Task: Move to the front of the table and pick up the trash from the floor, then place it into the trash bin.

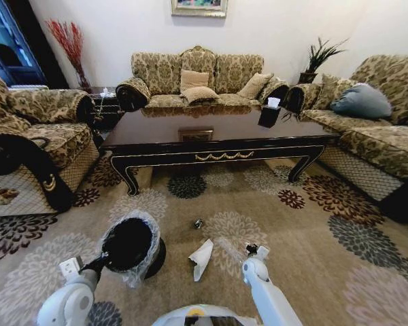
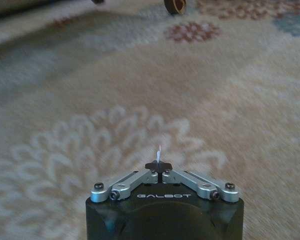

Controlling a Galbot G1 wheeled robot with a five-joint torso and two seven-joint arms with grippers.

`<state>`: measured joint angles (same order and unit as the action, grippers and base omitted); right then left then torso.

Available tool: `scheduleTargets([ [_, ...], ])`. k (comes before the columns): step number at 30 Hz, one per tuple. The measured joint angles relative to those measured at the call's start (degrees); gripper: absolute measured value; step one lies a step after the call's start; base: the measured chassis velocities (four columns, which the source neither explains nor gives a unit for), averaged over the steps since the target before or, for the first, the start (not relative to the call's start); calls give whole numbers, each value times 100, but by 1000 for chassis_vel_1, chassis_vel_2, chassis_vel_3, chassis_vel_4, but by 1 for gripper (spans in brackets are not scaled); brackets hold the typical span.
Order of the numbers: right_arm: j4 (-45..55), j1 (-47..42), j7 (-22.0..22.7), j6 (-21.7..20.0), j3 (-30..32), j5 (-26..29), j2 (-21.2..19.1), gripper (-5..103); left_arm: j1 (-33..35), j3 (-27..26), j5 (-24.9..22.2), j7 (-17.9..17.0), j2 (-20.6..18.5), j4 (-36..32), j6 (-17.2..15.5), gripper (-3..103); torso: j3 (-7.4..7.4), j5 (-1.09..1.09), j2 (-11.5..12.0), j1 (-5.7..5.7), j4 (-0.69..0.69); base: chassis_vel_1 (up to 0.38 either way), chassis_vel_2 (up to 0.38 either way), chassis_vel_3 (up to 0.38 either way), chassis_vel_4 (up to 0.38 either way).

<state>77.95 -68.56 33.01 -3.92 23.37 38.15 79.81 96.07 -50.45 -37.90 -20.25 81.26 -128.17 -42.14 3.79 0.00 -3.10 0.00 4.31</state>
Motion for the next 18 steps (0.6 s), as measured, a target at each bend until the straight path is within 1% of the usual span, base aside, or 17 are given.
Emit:
scheduleTargets([
  [2, 80, -30, -31, 48, -31, 11, -28, 0, 9, 9, 0, 0, 1, -1, 0, 2, 0, 0, 0, 0, 0, 0, 0, 0, 0],
  [4, 399, -160, -275, 348, -164, 30, -168, 0, 50, 78, 17, 21, 45, -24, 0, 2, 0, 0, 0, 0, 0, 0, 0, 0, 0],
  [5, 550, -220, -473, 641, -229, 33, -231, 0, 68, 127, 48, 64, 73, -28, 0, 2, 0, 0, 0, 0, 0, 0, 0, 0, 0],
  [6, 550, -220, -473, 641, -229, 33, -231, 0, 68, 127, 48, 64, 73, -28, 0, 2, 0, 0, 0, 0, 0, 0, 0, 0, 0],
  [7, 727, -266, -710, 998, -275, 28, -277, 0, 74, 181, 89, 99, 97, -28, 0, 2, 0, 0, 0, 0, 1, 0, 0, 0, 0],
  [10, 1502, -390, -1327, 1665, -498, 125, -403, 0, 11, 377, 219, 130, 162, -5, 0, 2, 0, -1, 0, 0, -1, 0, 0, 0, 0],
  [11, 1502, -390, -1327, 1665, -498, 125, -403, 0, 11, 377, 219, 130, 162, -5, 0, 2, 0, -1, 0, 0, -1, 0, 0, 0, 0],
  [14, 2201, -511, -1745, 1855, -835, 140, -559, 0, -73, 531, 301, 136, 187, 11, 1, 2, 0, 0, 0, 0, 0, 0, 0, 0, 0],
  [16, 2561, -583, -1918, 1874, -1058, 312, -683, 0, -108, 616, 350, 139, 191, 42, 1, 2, 0, 0, 0, 0, 1, 0, 0, 0, 0],
  [17, 2561, -583, -1918, 1874, -1058, 312, -683, 0, -108, 616, 350, 139, 191, 42, 1, 2, 0, 0, 0, 0, 1, 0, 0, 0, 0],
  [18, 2706, -606, -2008, 1890, -1171, 394, -750, 0, -117, 656, 371, 139, 191, 58, 1, 2, 0, -1, 0, 0, 1, 0, 0, 0, 0],
])
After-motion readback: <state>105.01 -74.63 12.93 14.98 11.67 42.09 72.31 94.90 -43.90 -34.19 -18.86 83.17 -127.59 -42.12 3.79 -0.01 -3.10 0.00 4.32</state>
